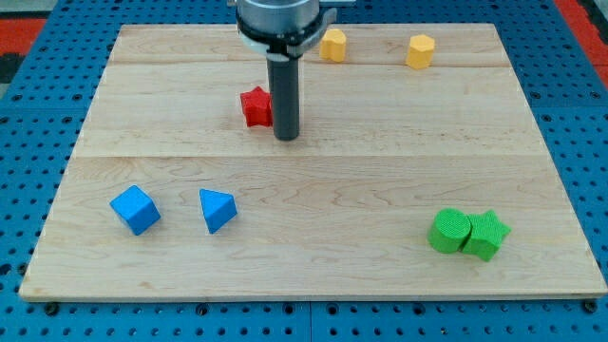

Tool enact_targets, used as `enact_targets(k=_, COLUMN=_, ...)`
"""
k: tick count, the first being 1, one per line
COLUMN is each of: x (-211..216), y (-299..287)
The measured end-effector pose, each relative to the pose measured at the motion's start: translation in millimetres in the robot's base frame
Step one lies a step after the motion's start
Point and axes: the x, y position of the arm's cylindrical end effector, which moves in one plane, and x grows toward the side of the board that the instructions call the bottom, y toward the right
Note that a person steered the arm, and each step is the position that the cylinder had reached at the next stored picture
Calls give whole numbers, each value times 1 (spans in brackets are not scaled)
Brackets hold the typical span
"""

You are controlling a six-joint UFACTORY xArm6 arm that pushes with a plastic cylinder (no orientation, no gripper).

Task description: Slide the red star to the center

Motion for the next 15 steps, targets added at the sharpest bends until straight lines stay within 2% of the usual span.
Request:
enact_targets(k=1, x=-45, y=0)
enact_targets(k=2, x=-69, y=5)
enact_targets(k=3, x=-66, y=-6)
enact_targets(k=4, x=-68, y=-54)
enact_targets(k=7, x=-27, y=-104)
enact_targets(k=9, x=4, y=-13)
enact_targets(k=11, x=57, y=10)
enact_targets(k=14, x=23, y=-15)
enact_targets(k=15, x=21, y=31)
